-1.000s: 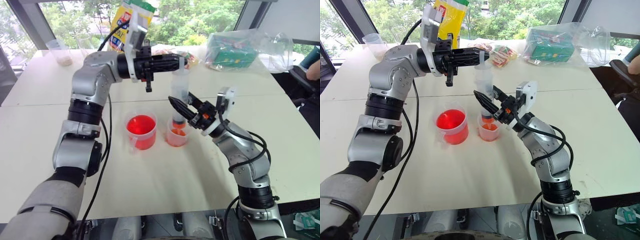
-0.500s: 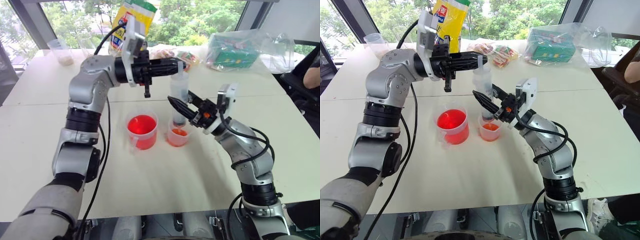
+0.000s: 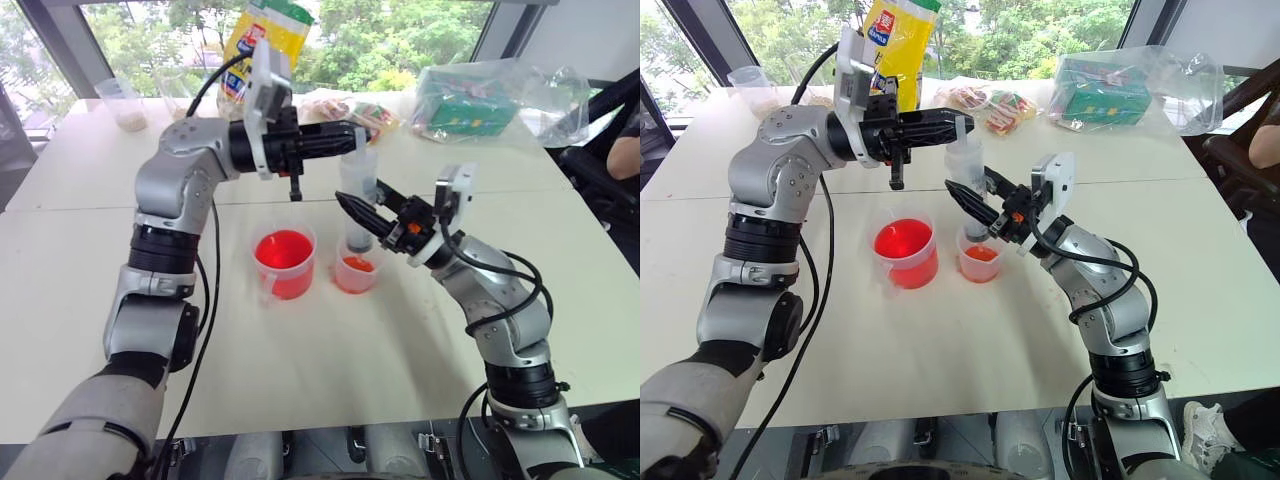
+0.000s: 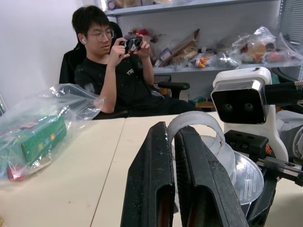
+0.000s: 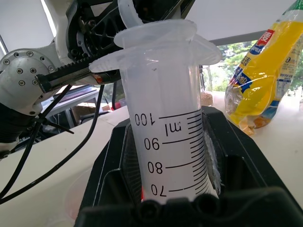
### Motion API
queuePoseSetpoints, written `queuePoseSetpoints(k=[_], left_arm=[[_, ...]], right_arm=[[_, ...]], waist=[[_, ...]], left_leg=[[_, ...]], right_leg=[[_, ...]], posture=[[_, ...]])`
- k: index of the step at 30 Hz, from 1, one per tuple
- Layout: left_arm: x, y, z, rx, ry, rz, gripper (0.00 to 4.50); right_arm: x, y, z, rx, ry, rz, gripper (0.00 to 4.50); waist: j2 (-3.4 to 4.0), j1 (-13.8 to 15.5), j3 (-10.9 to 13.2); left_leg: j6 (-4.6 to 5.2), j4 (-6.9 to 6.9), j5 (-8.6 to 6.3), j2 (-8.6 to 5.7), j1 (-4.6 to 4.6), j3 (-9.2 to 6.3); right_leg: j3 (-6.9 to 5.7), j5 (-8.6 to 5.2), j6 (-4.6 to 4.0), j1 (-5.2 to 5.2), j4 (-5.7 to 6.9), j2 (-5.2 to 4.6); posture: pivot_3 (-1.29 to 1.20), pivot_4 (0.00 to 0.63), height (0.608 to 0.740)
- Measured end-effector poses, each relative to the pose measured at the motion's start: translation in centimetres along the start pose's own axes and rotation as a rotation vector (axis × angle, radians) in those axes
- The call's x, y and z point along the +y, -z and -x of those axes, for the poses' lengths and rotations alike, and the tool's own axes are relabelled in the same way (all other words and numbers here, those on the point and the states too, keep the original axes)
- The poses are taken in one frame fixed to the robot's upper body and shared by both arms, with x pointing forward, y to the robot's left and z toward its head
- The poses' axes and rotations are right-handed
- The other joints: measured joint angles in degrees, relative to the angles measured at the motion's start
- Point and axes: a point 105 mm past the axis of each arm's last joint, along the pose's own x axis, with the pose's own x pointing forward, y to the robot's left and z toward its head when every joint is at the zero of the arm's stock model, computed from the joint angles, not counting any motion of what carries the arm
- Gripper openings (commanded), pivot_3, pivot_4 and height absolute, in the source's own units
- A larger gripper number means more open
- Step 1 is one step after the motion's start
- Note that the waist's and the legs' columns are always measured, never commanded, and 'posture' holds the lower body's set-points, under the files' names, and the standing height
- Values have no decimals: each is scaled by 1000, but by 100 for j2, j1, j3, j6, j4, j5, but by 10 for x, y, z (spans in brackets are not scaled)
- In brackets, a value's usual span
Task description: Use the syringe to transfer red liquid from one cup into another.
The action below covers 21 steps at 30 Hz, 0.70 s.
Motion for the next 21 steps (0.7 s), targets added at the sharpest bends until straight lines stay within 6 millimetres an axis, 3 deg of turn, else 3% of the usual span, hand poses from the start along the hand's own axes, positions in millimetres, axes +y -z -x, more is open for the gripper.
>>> queuePoseSetpoints(k=[4, 7, 16, 21], left_arm=[[1, 4, 2, 27, 2, 30, 2969], [4, 5, 9, 57, -24, 21, 4411], [12, -2, 61, 106, -173, 21, 4466], [-1, 14, 73, 136, -199, 81, 4466]], right_arm=[[-16, -8, 7, -26, 81, 14, 1383], [-11, -10, 5, -49, 69, 3, 1383], [-16, -11, 5, -45, 103, -49, 1383], [-48, -33, 10, 15, 258, -94, 1383]], waist=[[0, -2, 0], [1, -39, 0], [1, -15, 1], [0, 24, 0]], left_leg=[[0, 0, 0, -1, 1, 1], [0, -1, 0, 2, 2, 1], [0, 0, 0, 5, 2, 1], [-1, 2, 0, 4, -1, -1]], right_leg=[[0, 0, 0, 0, 0, -1], [2, 0, 0, -2, 3, 4], [1, 0, -1, -2, 3, 0], [-2, 0, -2, 1, 2, -8]], posture=[[0, 150, 740], [0, 150, 740], [0, 150, 740], [0, 150, 740]])
